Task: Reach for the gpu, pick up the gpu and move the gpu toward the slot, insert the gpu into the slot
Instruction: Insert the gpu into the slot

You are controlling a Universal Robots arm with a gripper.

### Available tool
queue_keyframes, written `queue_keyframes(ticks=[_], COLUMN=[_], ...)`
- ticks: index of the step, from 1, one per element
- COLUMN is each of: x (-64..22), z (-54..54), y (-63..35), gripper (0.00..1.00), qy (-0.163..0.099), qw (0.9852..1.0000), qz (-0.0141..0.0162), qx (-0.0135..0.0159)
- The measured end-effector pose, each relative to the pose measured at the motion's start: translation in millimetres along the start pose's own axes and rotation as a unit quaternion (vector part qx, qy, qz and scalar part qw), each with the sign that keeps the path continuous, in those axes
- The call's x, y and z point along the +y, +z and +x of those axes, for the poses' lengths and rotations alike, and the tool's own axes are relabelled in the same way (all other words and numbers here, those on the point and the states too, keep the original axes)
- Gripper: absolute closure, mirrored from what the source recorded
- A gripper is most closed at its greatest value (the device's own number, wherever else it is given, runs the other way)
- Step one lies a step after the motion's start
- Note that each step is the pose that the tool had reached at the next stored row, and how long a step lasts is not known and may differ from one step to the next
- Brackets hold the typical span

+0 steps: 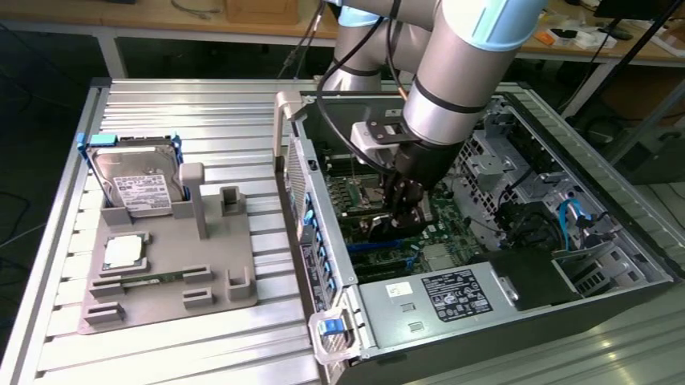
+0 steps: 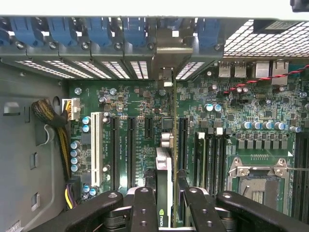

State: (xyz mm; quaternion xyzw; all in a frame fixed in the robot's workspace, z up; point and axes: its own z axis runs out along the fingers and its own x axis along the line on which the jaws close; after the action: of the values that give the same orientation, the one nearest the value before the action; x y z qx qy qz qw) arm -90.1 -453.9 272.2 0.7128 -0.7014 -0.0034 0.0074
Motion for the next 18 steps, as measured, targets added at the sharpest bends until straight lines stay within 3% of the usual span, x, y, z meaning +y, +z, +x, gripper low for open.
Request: queue_keyframes(ticks=[18], x=[1.1], z=[0.0], y=[3.9], gripper=[0.73], qy=[0.0], qw=[1.0], qz=[0.0], qx=[0.0])
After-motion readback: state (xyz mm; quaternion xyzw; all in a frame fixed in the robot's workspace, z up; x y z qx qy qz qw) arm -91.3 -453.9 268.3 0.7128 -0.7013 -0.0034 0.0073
